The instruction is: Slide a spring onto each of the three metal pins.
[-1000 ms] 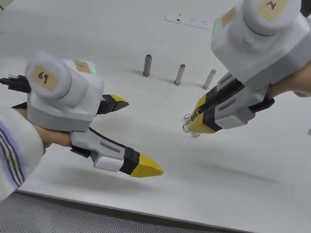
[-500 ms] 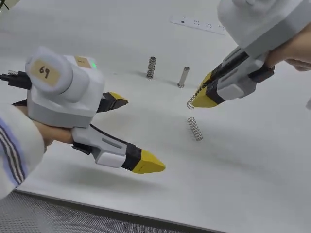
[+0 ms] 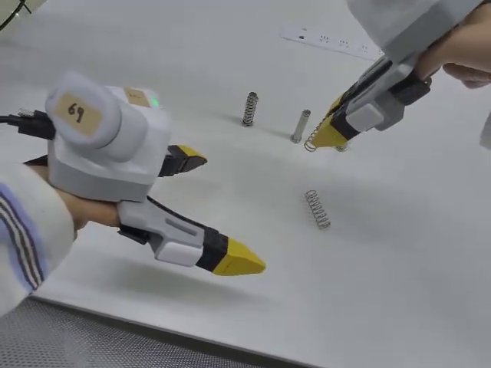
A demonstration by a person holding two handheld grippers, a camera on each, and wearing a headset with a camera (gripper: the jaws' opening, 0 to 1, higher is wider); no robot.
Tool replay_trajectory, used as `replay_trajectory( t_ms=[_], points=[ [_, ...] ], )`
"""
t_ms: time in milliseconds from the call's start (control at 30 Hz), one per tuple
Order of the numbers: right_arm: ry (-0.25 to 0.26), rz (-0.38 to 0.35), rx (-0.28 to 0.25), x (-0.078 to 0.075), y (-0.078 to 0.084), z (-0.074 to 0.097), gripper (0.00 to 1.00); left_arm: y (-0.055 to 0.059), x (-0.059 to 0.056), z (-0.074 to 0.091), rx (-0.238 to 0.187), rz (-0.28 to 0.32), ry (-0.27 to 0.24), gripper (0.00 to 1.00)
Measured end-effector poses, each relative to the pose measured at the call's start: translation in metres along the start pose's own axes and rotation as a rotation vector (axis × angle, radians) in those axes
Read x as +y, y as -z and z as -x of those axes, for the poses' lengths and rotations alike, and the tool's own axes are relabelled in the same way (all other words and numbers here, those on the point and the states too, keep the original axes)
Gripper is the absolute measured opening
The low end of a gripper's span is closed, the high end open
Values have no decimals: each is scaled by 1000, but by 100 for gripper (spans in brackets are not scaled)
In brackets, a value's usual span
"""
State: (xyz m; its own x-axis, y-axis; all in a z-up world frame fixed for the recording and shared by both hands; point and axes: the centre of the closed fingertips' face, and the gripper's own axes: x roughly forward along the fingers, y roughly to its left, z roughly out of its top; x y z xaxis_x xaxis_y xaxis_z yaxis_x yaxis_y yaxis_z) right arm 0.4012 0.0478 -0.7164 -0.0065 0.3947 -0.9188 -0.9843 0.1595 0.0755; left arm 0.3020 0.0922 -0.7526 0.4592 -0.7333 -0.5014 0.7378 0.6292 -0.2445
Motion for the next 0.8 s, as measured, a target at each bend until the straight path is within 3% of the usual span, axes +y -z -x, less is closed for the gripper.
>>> replay_trajectory(
  t_ms=[300, 633, 800],
  points=[
    [16, -2, 24, -22, -9, -6, 8, 3, 4, 2, -4, 24, -12, 98],
    [77, 28, 46, -48, -17, -12, 8, 5, 3, 3, -1, 38, -14, 98],
    [94, 33, 84, -57, -13, -19, 8, 1, 3, 3, -25, 25, -17, 98]
  ],
)
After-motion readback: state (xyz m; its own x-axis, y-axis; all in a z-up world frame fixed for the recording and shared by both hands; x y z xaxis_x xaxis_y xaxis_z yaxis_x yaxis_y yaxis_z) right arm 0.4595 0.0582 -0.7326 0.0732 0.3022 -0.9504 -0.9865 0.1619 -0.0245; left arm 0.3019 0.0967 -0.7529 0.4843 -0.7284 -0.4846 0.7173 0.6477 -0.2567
